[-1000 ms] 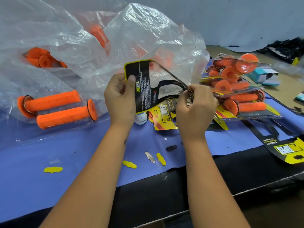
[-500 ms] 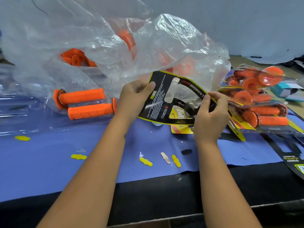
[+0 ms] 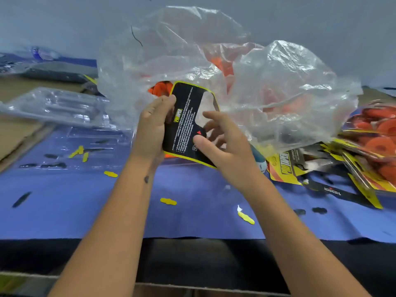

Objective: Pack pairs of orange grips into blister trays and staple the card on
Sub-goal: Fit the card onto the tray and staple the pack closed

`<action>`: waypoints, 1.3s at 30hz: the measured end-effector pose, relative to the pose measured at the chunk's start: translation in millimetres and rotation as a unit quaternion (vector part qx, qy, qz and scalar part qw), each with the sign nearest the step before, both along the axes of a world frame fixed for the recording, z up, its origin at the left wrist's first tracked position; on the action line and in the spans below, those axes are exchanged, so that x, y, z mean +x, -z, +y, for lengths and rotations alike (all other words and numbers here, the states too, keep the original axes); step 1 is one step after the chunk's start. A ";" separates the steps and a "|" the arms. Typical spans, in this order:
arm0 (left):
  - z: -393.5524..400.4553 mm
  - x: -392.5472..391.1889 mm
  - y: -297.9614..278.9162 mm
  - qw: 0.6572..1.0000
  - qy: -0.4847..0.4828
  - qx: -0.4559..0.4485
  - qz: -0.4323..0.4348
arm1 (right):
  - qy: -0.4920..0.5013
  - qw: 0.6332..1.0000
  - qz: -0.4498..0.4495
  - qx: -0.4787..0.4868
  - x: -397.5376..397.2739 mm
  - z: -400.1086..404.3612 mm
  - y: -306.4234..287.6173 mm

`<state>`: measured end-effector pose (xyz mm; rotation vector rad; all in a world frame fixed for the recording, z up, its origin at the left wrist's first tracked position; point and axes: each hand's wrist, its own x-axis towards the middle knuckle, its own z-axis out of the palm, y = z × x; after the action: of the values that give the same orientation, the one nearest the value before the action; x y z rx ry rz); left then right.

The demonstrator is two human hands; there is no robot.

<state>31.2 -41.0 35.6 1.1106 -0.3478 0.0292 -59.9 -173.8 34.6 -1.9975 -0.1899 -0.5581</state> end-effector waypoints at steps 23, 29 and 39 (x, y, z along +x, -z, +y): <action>40.7 43.6 58.9 0.925 -0.244 0.279 -0.085 | -0.111 0.770 0.035 0.627 56.4 -1.5 32.3; 45.7 33.5 52.5 0.905 -0.262 0.329 -0.071 | -0.190 0.747 0.028 0.637 54.3 -3.0 32.9; 51.2 33.5 41.5 0.997 -0.037 0.068 0.023 | -0.070 0.816 0.009 0.573 61.6 -6.1 36.1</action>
<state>64.8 10.2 -5.9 1.2574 -0.2703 0.0460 1.7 -179.9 -1.5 -0.7909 0.0301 -0.3947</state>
